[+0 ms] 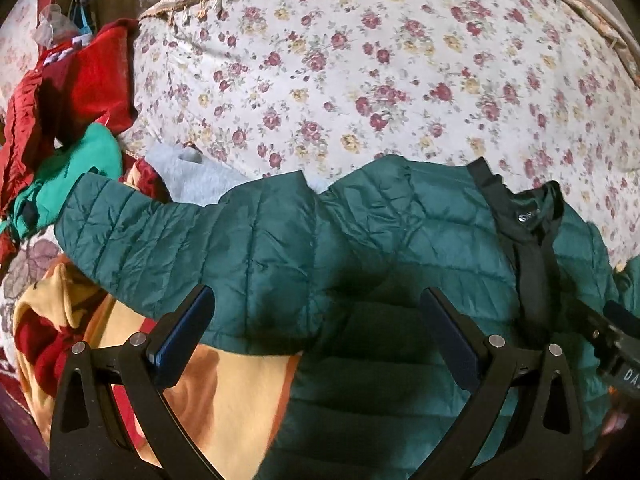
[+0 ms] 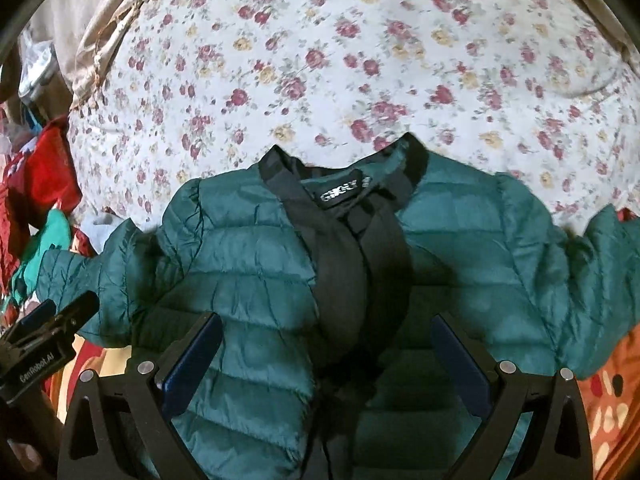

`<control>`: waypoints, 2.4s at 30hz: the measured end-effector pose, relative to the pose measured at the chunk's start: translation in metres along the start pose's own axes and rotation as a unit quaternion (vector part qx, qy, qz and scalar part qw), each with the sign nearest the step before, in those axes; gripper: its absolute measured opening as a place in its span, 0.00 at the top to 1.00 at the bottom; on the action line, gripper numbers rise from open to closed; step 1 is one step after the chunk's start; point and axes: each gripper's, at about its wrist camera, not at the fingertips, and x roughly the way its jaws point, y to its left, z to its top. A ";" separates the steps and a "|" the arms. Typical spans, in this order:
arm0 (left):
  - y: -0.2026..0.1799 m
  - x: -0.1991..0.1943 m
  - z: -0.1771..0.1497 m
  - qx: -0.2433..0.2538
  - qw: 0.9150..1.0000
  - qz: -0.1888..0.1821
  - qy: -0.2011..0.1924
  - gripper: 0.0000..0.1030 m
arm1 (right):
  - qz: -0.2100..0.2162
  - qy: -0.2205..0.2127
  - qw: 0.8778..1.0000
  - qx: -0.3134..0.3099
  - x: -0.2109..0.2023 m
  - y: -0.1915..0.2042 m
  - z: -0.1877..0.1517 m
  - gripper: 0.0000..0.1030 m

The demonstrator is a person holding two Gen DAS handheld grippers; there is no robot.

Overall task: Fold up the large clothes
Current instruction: 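Move the left gripper to the sleeve nearest it and grasp its cuff, then fold the held sleeve across the jacket front toward the right gripper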

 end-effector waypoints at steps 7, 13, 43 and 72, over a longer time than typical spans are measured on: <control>0.018 0.022 0.002 -0.011 1.000 0.014 0.010 0.01 | 0.014 0.018 1.000 -0.008 0.029 0.011 -0.002 0.00; 0.040 0.030 0.004 -0.025 0.999 0.026 0.015 0.01 | 0.021 0.035 0.999 -0.014 0.041 0.017 -0.008 0.00; 0.310 0.111 0.038 -0.213 0.949 0.226 0.056 0.20 | 0.043 0.082 0.995 -0.047 0.055 0.039 -0.030 0.00; 0.051 -0.045 0.061 -0.010 0.999 -0.024 -0.043 0.85 | 0.025 0.037 0.999 -0.028 -0.012 -0.017 -0.032 0.00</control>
